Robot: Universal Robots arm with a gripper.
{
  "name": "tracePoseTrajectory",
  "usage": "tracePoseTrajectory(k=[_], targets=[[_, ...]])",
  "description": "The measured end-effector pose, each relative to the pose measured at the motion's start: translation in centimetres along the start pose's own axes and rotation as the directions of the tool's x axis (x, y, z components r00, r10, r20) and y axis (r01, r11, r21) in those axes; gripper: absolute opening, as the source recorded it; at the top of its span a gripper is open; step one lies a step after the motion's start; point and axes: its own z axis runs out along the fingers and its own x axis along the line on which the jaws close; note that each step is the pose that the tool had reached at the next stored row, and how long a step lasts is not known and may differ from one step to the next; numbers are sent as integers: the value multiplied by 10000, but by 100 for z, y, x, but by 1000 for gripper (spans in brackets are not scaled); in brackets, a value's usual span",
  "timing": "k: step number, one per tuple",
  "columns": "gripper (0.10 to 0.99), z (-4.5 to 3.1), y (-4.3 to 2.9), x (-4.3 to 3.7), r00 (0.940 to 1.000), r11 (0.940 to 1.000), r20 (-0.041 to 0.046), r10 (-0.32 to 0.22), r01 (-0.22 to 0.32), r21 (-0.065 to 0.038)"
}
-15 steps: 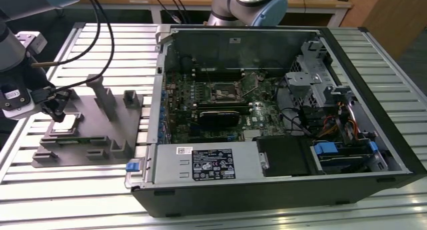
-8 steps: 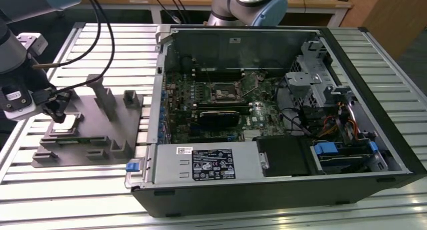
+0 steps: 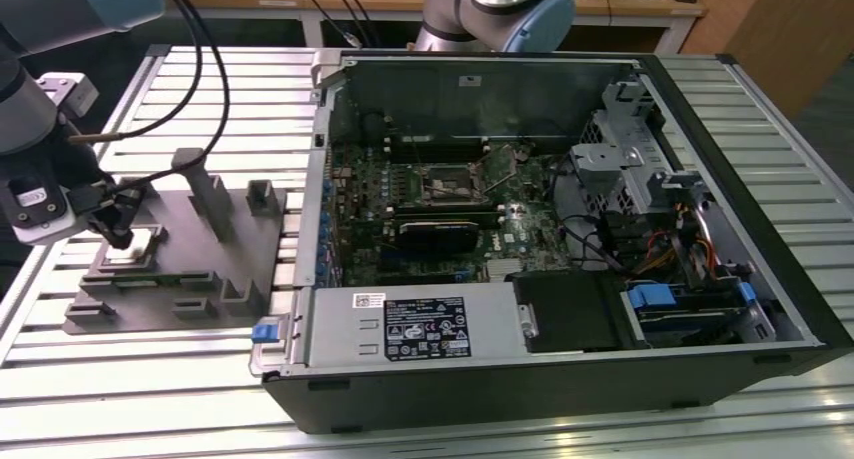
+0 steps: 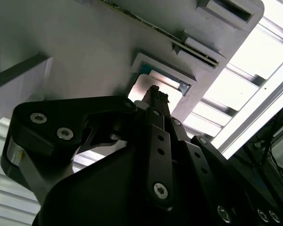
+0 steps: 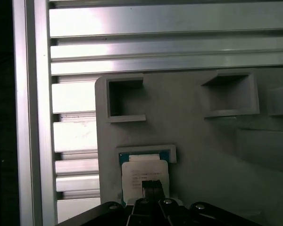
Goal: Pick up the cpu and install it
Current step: 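Pick up the cpu and move it towards the insertion slot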
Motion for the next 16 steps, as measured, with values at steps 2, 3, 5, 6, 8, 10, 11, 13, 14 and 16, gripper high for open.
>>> tracePoseTrajectory(k=[2,3,5,6,8,10,11,13,14,16], targets=[[106,18,8,4,10000,10000,-1,0,0,1],[106,22,10,4,10000,10000,-2,0,0,1],[106,21,10,4,10000,10000,-4,-1,1,3],[106,22,10,4,10000,10000,-3,-1,1,2],[106,23,10,4,10000,10000,-2,0,0,1],[106,23,10,5,10000,10000,-2,0,0,1],[114,23,10,5,10000,10000,-1,0,0,1],[165,24,10,4,10000,10000,-2,0,0,1],[231,24,10,5,10000,10000,-1,0,0,1],[290,24,10,5,10000,10000,-2,0,0,1]])
